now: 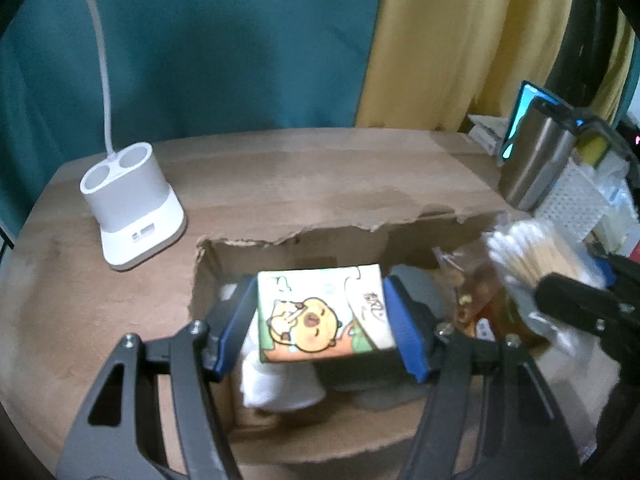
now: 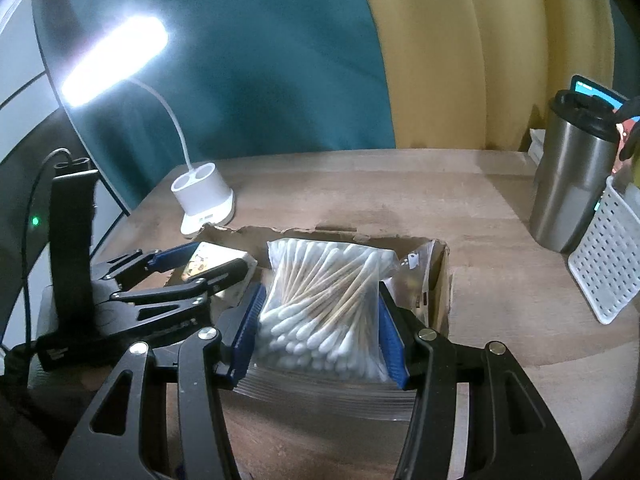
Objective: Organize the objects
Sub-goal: 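Lower the cartoon box into the cardboard box and open the left tool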
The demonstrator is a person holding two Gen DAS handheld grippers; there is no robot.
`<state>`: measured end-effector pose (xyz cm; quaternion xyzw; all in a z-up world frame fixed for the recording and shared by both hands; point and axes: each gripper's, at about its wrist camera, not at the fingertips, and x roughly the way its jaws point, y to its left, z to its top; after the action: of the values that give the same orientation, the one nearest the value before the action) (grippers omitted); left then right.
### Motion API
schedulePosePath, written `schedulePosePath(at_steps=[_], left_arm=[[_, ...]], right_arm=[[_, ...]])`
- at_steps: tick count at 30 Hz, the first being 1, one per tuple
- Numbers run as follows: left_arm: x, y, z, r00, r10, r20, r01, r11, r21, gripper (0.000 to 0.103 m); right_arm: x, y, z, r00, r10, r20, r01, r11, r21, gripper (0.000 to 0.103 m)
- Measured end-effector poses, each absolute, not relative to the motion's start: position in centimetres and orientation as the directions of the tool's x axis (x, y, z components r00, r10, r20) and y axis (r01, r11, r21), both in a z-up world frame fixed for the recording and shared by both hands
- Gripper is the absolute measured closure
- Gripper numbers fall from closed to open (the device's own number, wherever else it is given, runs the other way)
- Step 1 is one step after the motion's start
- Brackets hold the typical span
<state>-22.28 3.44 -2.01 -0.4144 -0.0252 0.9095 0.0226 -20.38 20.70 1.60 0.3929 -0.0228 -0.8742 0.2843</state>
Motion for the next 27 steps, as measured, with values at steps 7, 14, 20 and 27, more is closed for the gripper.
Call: schedulePosePath(at_steps=[7, 14, 20, 27], left_arm=[[-24.1, 4.4, -3.7, -0.616, 0.064, -0.785, -0.034, -0.998, -0.055, 0.037], [-25.3, 4.5, -4.8, -0.575, 0.150, -0.804, -0.049, -0.988, -0.149, 0.026], [-23.8, 3.7, -3.2, -0.594, 0.203, -0.778, -0.066, -0.977, -0.204, 0.014], [-22.4, 2.3, -1.7, -0.636, 0.163, -0.754, -0.051, -0.984, -0.169, 0.014]], right_arm=[[-21.4, 21.1, 1.2, -0.528, -0.521, -0.671, 0.481, -0.835, 0.269, 0.047], [-21.6, 21.8, 1.3, -0.545, -0.508, -0.667, 0.468, -0.844, 0.260, 0.047], [-21.4, 21.8, 1.4, -0.552, -0.504, -0.665, 0.463, -0.848, 0.259, 0.047], [-21.1, 21.7, 1.6, -0.553, -0.503, -0.664, 0.460, -0.849, 0.260, 0.047]])
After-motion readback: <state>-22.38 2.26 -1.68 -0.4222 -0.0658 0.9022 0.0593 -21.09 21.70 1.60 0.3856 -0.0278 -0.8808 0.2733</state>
